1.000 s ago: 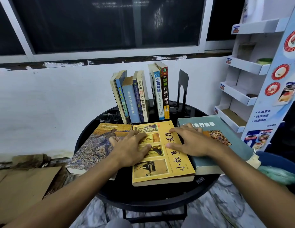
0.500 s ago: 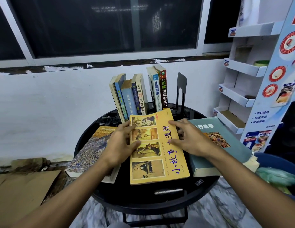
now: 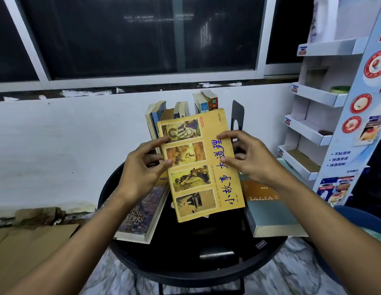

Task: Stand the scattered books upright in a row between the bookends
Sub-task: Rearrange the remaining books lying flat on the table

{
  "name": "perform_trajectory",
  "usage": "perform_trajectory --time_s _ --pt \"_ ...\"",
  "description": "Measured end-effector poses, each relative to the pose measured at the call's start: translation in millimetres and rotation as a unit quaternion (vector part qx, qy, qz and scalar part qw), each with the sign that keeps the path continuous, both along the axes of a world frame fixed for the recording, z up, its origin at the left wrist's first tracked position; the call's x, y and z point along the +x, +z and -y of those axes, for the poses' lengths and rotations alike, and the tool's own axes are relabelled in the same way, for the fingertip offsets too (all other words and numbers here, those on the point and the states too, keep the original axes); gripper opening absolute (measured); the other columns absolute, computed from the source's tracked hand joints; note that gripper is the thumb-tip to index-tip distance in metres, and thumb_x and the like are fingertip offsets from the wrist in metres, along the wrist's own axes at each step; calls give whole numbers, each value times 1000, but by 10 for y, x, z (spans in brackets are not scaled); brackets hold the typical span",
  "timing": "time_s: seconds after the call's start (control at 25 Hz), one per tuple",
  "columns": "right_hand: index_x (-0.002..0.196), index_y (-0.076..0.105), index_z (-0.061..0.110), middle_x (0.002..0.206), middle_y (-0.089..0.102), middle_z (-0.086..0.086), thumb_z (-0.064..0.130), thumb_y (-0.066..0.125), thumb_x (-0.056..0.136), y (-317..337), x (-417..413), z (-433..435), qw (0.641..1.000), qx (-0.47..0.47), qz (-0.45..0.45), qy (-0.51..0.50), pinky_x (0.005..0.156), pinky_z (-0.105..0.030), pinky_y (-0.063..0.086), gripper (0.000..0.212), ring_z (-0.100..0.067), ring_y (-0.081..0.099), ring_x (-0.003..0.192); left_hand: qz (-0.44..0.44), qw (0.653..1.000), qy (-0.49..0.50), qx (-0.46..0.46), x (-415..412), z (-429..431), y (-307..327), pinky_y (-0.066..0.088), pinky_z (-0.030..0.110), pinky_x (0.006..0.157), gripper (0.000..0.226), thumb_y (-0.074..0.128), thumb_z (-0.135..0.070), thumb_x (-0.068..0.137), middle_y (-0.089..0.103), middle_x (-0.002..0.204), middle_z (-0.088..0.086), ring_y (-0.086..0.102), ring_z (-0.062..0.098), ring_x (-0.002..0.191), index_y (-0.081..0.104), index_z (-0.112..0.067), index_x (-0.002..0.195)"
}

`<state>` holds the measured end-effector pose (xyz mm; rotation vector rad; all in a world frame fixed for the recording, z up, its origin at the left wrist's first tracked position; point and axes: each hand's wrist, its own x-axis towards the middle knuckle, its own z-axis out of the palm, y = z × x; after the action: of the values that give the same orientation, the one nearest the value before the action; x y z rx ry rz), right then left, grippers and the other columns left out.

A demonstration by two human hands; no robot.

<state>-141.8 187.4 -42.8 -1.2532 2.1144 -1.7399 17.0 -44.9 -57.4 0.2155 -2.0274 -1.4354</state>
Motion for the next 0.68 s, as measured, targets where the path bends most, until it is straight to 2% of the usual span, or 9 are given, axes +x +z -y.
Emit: perform_trajectory --time_s 0.08,0.2,0.4,0.48,0.56,0.68 --pt "122 62 30 114 66 -10 -3 74 86 93 -37 19 1000 -4 -5 6 81 -37 62 50 -19 73 98 -28 1000 -6 -4 2 -15 63 60 40 88 55 76 -5 85 72 116 10 73 20 102 65 -37 129" --pt "119 61 30 125 61 -7 -4 72 87 157 -89 99 999 -23 -35 -4 80 -33 62 48 -18 70 104 -61 997 2 -35 -23 -4 118 61 44 86 53 77 -6 86 66 128 3 71 21 105 67 -40 125" --pt "114 59 30 129 58 1 -4 75 85 19 -188 271 996 -30 -74 -33 86 -40 61 48 -15 67 108 -51 997 -1 -63 -39 -7 73 61 42 88 48 75 -10 88 70 115 8 70 24 105 66 -43 121" --pt "115 58 29 131 55 4 -4 75 85 -20 -227 315 995 -28 -92 -38 88 -39 60 48 -12 64 111 -57 996 -6 -67 -37 -11 50 61 39 88 43 75 -8 88 69 117 6 69 22 107 67 -38 118" --pt "116 56 30 134 52 7 0 76 85 -24 -247 340 993 -17 -112 -39 95 -41 57 47 -10 61 115 -63 996 -11 -67 -41 -21 43 61 38 88 38 74 -6 88 67 122 4 68 22 110 66 -33 112" --pt "123 56 35 147 37 9 19 78 87 -31 -193 350 979 33 -178 -92 115 -43 40 45 -13 44 136 -68 996 -21 -62 -63 -73 30 60 37 89 32 75 -7 87 65 120 2 65 22 112 62 -28 108"
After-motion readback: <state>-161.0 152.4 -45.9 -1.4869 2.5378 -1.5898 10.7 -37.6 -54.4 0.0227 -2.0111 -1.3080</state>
